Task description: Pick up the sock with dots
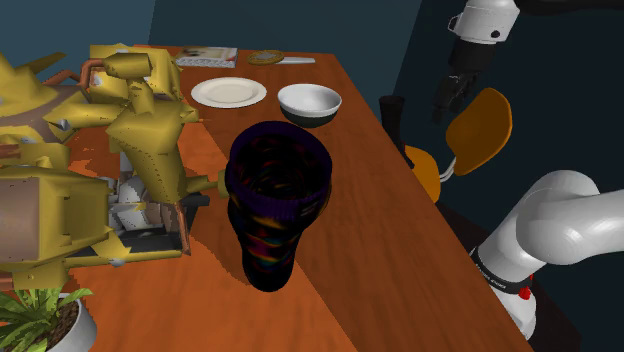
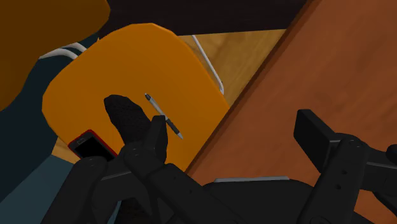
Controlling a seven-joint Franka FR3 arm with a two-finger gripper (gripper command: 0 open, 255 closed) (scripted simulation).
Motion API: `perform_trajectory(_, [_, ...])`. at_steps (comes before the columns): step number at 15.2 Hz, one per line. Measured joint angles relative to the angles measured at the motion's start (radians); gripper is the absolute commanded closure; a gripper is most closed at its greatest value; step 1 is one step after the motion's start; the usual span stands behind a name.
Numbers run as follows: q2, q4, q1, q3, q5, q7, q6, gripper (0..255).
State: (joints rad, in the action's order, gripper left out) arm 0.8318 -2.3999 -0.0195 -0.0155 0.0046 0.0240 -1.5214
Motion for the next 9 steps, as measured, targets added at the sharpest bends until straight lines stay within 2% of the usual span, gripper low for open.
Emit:
perform_trajectory(2, [-0.019, 0.008, 0.003, -0.006, -0.003, -0.003, -0.008, 0])
perform_trajectory(9, [-0.284, 0.178, 0.039, -0.083, -0.025, -0.042, -0.061, 0])
